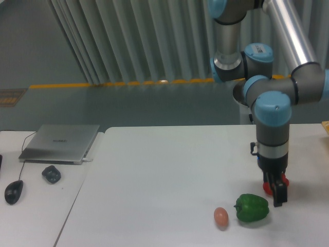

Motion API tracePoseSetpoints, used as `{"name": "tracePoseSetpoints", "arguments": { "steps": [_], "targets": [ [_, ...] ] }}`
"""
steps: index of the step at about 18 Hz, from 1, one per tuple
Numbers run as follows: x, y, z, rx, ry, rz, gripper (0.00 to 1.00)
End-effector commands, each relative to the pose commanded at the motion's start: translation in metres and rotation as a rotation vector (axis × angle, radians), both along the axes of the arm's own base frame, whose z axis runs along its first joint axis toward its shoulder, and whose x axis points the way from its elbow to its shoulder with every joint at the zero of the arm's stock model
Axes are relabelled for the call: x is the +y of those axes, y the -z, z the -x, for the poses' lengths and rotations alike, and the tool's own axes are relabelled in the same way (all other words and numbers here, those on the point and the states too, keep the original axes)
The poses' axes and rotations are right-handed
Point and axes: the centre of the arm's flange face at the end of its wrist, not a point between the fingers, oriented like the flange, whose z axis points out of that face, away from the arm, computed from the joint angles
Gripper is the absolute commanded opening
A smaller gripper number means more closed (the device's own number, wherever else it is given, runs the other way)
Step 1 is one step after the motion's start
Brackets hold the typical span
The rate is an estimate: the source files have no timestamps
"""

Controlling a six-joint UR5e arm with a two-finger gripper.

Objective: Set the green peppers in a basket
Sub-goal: 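Lower the open gripper over the green bell pepper, then close the gripper around the green bell pepper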

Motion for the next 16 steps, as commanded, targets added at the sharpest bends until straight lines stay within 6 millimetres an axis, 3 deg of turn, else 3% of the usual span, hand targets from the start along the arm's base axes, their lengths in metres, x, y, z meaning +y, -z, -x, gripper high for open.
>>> {"name": "tracePoseSetpoints", "arguments": {
  "steps": [6,10,16],
  "targets": [
    [0.009,0.018,-0.016,-0.012,-0.005,0.028,1.0],
    [0.007,0.018,-0.02,-0.016,-0.004,0.038,1.0],
    [-0.001,-0.014,-0.02,0.011,-0.003,0.002,1.0]
  ]
}}
